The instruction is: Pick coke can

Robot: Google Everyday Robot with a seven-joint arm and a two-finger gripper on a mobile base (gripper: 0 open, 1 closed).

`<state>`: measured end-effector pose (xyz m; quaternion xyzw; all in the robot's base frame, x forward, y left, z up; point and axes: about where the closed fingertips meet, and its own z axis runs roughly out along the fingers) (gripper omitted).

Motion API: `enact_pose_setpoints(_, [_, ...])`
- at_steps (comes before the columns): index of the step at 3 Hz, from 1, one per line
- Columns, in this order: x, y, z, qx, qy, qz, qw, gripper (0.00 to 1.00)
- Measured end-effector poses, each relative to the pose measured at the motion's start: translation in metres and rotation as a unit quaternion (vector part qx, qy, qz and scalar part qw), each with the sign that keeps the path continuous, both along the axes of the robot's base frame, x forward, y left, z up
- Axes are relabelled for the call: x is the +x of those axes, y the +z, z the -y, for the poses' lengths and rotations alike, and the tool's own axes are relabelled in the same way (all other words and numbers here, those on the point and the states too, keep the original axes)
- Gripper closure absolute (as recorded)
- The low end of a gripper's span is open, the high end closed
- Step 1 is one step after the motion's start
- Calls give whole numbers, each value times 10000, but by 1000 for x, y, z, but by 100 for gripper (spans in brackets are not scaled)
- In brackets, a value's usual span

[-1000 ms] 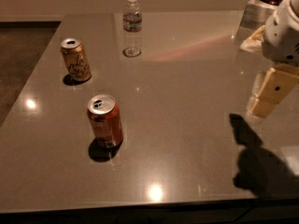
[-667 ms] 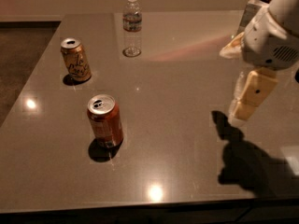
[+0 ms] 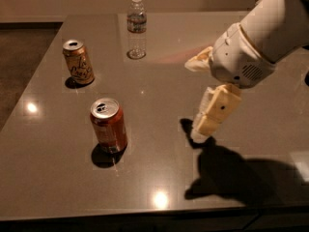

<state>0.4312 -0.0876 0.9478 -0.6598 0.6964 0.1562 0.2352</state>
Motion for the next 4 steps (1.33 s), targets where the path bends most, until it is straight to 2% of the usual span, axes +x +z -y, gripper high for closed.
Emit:
enact_pose_setpoints(1, [-10, 2, -46, 409, 86, 98, 9991, 0])
enact_pose_setpoints(2, [-12, -7, -90, 620, 142, 192, 9978, 0])
enact_pose_setpoints(4, [-9, -31, -153, 796, 289, 68, 9964, 0])
